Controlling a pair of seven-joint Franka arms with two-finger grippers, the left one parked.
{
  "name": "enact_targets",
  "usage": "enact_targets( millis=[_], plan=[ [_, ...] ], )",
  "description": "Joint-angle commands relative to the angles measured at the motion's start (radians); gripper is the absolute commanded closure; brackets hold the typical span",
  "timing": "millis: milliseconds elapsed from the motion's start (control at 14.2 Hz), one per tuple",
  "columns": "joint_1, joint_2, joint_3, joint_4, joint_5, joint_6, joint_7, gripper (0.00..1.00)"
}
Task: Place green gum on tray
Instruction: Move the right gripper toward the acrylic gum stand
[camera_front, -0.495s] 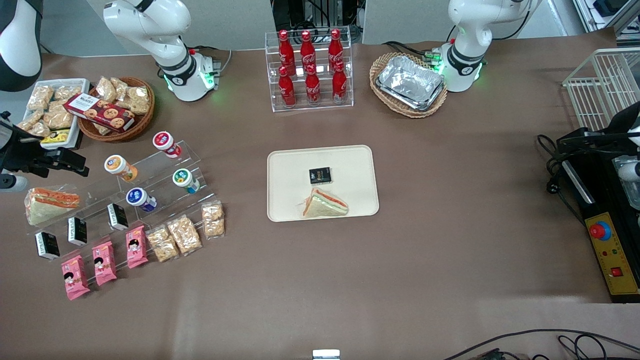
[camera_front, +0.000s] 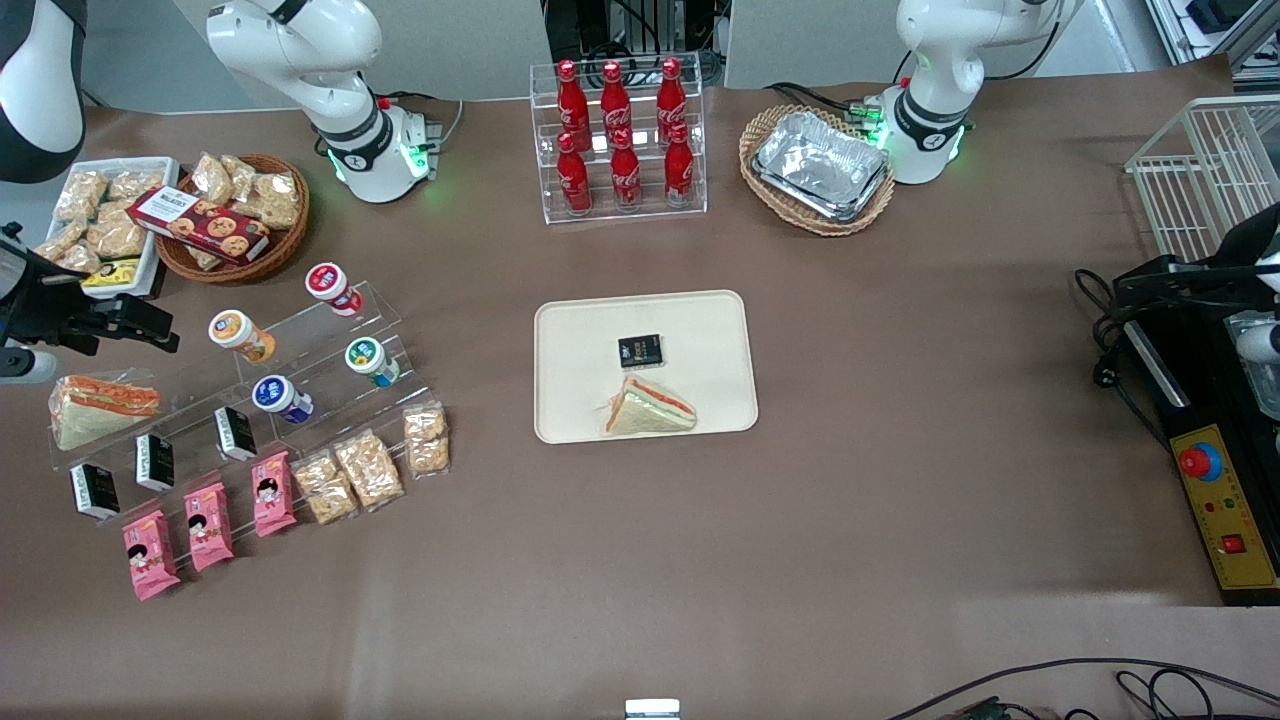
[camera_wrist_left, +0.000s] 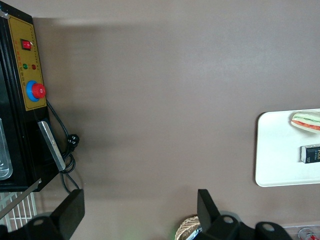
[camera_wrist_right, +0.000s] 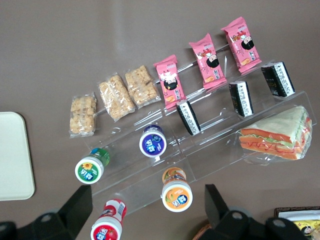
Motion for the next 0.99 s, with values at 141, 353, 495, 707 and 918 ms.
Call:
enact_targets(
  millis=[141, 353, 495, 707, 918],
  plan=[
    [0.001, -0.001, 0.008, 0.005, 0.036, -0.057, -0.030, 0.00],
    [0.001, -0.047, 0.052, -0.056, 0.068, -0.055, -0.010, 0.00],
    [0.003, -0.111, 0.091, -0.130, 0.077, -0.040, 0.049, 0.00],
    [0.003, -0.214, 0.169, -0.214, 0.077, -0.040, 0.158, 0.00],
    [0.003, -0.275, 0.223, -0.260, 0.077, -0.045, 0.200, 0.00]
  ],
)
